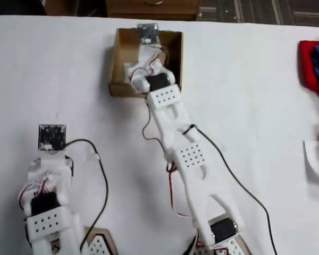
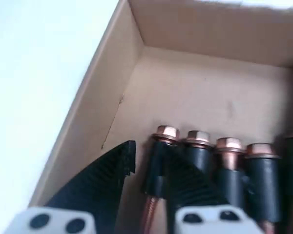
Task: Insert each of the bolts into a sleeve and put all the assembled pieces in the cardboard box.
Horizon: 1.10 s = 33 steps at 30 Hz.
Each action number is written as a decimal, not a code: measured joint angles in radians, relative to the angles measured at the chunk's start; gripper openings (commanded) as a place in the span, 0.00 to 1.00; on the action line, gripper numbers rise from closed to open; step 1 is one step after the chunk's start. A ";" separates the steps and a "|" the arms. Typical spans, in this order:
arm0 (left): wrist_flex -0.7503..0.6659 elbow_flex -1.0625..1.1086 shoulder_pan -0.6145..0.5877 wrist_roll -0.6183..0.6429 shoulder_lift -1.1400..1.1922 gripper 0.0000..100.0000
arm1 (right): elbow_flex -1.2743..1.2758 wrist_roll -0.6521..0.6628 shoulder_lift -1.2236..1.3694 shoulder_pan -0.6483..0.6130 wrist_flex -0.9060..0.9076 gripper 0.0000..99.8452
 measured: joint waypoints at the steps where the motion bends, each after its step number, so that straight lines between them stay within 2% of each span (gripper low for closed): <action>1: 0.000 0.000 0.000 0.003 0.000 0.13 | 0.000 0.000 -0.029 0.006 0.038 0.03; 3: 0.008 -0.017 0.000 0.006 0.002 0.13 | 0.000 0.000 -0.101 0.023 0.147 0.03; 6: 0.091 -0.129 0.000 0.031 0.002 0.13 | 0.000 0.000 -0.222 0.063 0.350 0.03; 10: 0.253 -0.362 0.000 0.163 0.002 0.13 | -0.002 0.000 -0.377 0.115 0.618 0.02; 12: 0.338 -0.473 0.000 0.212 0.000 0.13 | 0.009 0.000 -0.454 0.143 0.649 0.02; 16: 0.520 -0.652 0.002 0.221 -0.028 0.13 | 0.150 0.000 -0.647 0.227 0.663 0.02; 19: 0.697 -0.769 0.002 0.226 -0.101 0.13 | 0.420 0.000 -0.873 0.267 0.664 0.02; 23: 0.904 -0.847 0.008 0.230 -0.253 0.13 | 0.984 0.000 -1.278 0.290 0.664 0.02; 28: 0.928 -0.793 0.048 0.230 -0.423 0.14 | 1.694 0.000 -1.798 0.325 0.572 0.02; 33: 0.927 -0.706 0.129 0.230 -0.442 0.14 | 2.211 0.000 -2.216 0.414 0.358 0.02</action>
